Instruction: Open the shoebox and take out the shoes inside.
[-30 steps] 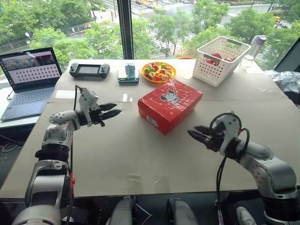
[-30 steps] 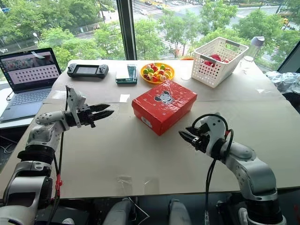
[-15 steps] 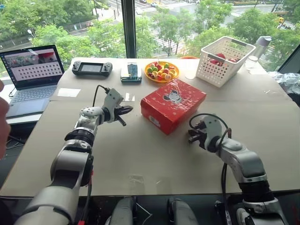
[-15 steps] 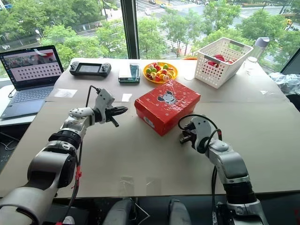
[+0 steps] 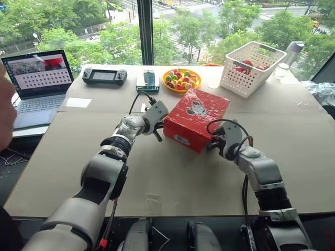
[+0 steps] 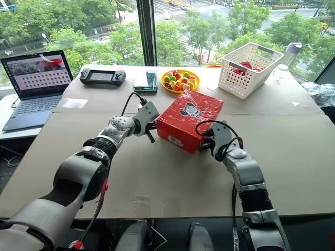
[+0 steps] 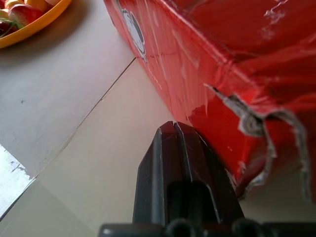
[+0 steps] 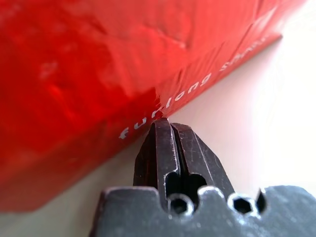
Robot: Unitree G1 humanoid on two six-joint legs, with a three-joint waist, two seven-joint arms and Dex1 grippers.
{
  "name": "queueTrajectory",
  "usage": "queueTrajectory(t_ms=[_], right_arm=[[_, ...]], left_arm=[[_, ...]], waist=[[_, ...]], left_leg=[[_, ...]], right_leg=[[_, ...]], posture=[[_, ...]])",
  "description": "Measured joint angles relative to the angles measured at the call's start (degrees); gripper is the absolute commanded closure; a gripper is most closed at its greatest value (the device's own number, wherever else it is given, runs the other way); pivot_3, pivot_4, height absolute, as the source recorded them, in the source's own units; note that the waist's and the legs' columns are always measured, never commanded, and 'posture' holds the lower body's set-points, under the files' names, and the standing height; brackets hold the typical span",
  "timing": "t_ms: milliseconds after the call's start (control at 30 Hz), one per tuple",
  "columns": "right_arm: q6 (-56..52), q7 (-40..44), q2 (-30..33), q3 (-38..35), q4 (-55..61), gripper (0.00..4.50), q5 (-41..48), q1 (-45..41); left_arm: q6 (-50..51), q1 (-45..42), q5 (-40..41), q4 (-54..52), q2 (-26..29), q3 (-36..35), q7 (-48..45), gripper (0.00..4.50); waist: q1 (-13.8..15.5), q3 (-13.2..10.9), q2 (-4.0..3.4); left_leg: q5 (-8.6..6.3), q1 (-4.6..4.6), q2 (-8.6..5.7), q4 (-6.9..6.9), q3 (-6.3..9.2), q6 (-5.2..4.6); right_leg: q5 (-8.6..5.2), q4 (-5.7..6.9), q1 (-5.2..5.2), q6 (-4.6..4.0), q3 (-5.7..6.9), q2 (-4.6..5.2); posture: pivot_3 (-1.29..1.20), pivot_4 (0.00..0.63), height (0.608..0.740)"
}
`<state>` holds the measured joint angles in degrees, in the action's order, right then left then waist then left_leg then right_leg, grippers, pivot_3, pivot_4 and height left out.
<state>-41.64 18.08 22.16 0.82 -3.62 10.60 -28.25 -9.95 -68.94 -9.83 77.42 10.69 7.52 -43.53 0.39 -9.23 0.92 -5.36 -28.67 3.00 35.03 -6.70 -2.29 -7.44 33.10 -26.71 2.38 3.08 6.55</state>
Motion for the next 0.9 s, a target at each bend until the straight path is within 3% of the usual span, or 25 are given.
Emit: queueTrajectory(t_ms=[167, 333, 500, 667, 767, 900], right_arm=[[-0.02, 3.34, 2.12, 0.34, 0.80, 4.46, -0.36, 0.57], [-2.60, 9.64, 5.84, 3.38, 9.12, 4.46, 0.04, 4.28], [-5.85, 15.38, 8.43, 5.68, 18.13, 4.46, 2.91, 8.40], [-6.43, 16.18, 8.57, 6.35, 18.74, 4.46, 3.02, 8.47], [-6.25, 15.99, 7.91, 6.12, 16.77, 4.46, 2.94, 7.34], [-5.41, 16.32, 7.57, 6.13, 15.66, 4.46, 2.94, 6.18]], left_arm=[[-0.21, 2.35, 2.69, -1.75, 0.80, -2.88, -7.51, 4.49], [-0.50, 10.58, 6.24, -12.22, 3.73, -4.95, -14.16, 4.49], [10.35, 25.34, 11.11, -36.75, 7.28, -6.59, -15.61, 4.49], [28.14, 41.86, 16.86, -66.30, 12.30, -6.99, -15.06, 4.49], [35.78, 46.97, 19.14, -76.71, 14.54, -7.28, -14.05, 4.49], [40.33, 47.55, 20.73, -80.68, 15.43, -7.89, -11.63, 4.49]], waist=[[-0.02, 0.00, 0.00], [-0.47, 0.00, 0.00], [-1.29, 0.00, 0.00], [-1.25, 0.00, 0.00], [-0.92, 0.00, -0.01], [-0.79, 0.01, -0.04]], left_leg=[[0.00, 0.00, 0.01, -0.03, 0.06, 0.00], [0.02, 0.00, 0.01, 0.03, 0.19, -0.03], [0.02, 0.04, -0.01, 0.16, 0.23, -0.05], [0.00, 0.19, 0.06, 0.23, 0.19, -0.03], [-0.01, 0.19, 0.43, 0.08, 0.04, -0.01], [-0.02, 0.00, 1.02, -0.40, -0.78, 0.01]], right_leg=[[-0.02, 0.00, -0.03, -0.04, -0.01, -0.01], [-0.12, 0.04, -0.04, -0.20, -0.11, -0.03], [-0.18, 0.08, 0.01, -0.16, -0.28, -0.02], [-0.10, 0.08, 0.09, -0.01, -0.28, -0.02], [-0.03, 0.07, 0.07, -0.03, -0.09, -0.04], [0.19, 0.01, 0.01, -0.35, 0.25, -0.24]], posture=[[0.00, 0.150, 0.740], [0.00, 0.150, 0.740], [0.00, 0.150, 0.740], [0.00, 0.150, 0.740], [0.00, 0.150, 0.740], [0.00, 0.150, 0.740]])
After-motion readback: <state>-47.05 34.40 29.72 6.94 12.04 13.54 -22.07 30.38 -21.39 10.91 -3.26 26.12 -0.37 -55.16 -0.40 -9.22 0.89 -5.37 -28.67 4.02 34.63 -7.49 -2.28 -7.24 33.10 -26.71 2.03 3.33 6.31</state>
